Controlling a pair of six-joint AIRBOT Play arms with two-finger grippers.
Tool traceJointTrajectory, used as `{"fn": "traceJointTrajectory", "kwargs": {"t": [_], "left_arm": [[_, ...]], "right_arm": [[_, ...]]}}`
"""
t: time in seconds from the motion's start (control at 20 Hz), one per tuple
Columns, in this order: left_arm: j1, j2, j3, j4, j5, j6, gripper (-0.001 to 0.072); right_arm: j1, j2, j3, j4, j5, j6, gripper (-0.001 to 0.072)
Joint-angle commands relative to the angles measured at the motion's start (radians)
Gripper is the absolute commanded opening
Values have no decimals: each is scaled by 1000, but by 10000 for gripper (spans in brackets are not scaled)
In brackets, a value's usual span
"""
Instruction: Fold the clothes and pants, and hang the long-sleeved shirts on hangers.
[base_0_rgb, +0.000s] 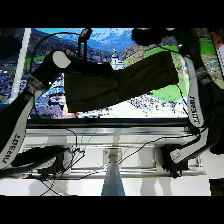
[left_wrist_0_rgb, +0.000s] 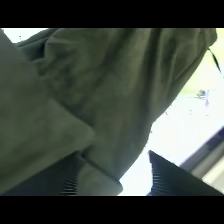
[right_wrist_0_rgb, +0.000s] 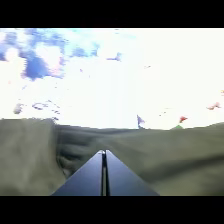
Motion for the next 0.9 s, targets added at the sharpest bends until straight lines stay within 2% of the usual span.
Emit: {"fn": "traceJointTrajectory", "kwargs": {"t": [0.0,0.1,0.2,0.3,0.4,0.5,0.6,0.65,0.7,0.75,0.85], "left_arm": [[64,18,0,145,-10,-34,437],[177,42,0,250,-75,-71,437],[306,56,-11,293,-153,-70,437],[429,72,-71,292,-213,-3,437],[538,106,-200,282,-216,43,437],[646,147,-370,167,-163,122,438],[748,167,-525,-23,-71,206,439],[787,163,-589,-106,-30,251,485],[809,156,-645,-176,13,276,587],[816,147,-682,-227,42,301,632],[797,111,-711,-292,56,381,623]], "right_arm": [[-82,16,-3,-6,109,-78,50],[-93,16,-3,-7,146,-110,50],[-91,16,-3,-8,150,-131,50],[-86,16,-3,-2,138,-131,50],[-80,16,-3,1,127,-135,50],[-75,14,-3,2,116,-152,50],[-69,13,-9,6,87,-153,50],[-66,12,-16,8,60,-152,50],[-60,12,-26,10,30,-152,50],[-52,12,-39,11,-4,-152,50],[-34,11,-73,14,-69,-153,51]]}}
